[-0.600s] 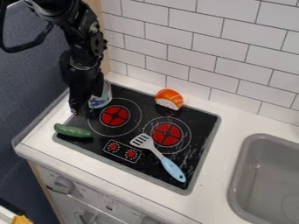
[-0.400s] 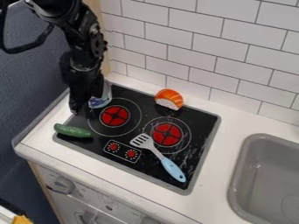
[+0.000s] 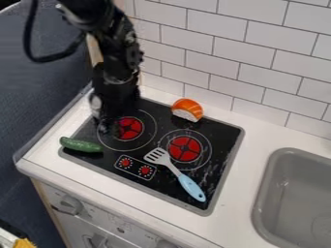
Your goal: Take the bread and put it on the left burner
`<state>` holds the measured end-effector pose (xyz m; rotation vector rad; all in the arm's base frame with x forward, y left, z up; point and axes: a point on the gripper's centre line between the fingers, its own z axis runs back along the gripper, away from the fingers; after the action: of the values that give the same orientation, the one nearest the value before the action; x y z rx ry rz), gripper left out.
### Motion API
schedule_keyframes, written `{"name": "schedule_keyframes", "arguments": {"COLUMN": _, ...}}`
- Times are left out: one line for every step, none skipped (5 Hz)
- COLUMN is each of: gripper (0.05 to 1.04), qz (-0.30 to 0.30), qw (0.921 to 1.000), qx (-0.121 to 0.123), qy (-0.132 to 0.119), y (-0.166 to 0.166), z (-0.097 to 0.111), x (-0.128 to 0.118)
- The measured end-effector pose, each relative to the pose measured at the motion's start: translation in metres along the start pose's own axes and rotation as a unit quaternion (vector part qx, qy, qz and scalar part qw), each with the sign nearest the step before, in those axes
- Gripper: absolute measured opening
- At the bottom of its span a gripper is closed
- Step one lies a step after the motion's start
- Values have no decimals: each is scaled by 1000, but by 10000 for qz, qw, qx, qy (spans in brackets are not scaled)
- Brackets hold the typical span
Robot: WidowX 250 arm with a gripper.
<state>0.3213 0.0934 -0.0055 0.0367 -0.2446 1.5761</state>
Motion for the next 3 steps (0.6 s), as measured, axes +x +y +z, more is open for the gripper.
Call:
{"name": "schedule_keyframes", "arguments": {"gripper": 999, "qz": -423, "qw": 9985, "qx": -338, "qy": 55, "y": -24, "z": 11, "x": -23}}
{"name": "schedule_keyframes", "arguments": {"gripper": 999, "qz": -1124, "qw": 9915, "qx": -634, "qy": 164, "y": -48, "z": 11, "x": -48}}
{"name": "schedule_keyframes", "arguments": {"gripper": 999, "qz": -1465, "qw": 9871, "qx": -609, "qy": 196, "y": -66, "z": 3, "x": -64}}
